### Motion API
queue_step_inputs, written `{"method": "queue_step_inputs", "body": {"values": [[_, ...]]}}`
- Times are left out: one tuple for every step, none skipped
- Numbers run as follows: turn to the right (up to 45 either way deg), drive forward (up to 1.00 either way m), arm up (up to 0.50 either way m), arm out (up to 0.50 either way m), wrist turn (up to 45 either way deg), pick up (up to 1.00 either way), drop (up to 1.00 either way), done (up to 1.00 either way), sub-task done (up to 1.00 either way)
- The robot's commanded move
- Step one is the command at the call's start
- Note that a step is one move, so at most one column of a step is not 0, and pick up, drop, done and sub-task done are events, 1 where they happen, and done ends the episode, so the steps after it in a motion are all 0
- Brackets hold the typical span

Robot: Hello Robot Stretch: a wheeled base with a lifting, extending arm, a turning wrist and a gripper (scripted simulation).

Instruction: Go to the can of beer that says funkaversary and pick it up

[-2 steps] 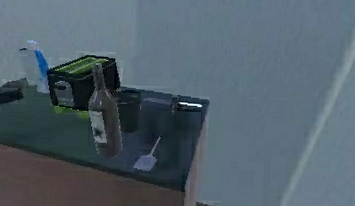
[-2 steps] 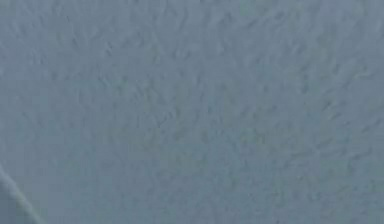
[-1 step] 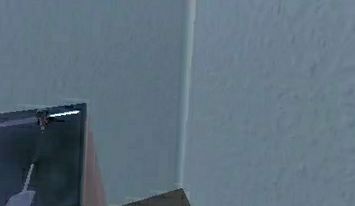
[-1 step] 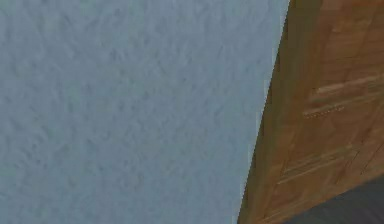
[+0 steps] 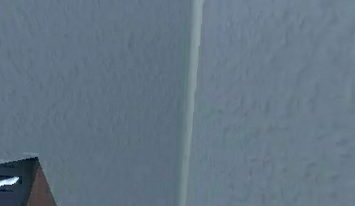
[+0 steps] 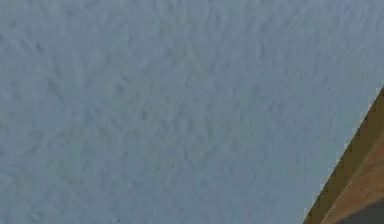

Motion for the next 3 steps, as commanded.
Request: {"method": "queue_step_inputs", "body": {"values": [[-12.0,0.0,0.0,0.0,0.0,0.0,0.0,0.0,0.0],[0.0,0.1,0.0,0.0,0.0,0.0,0.0,0.0,0.0],[-45.0,0.0,0.0,0.0,0.0,0.0,0.0,0.0,0.0]]}}
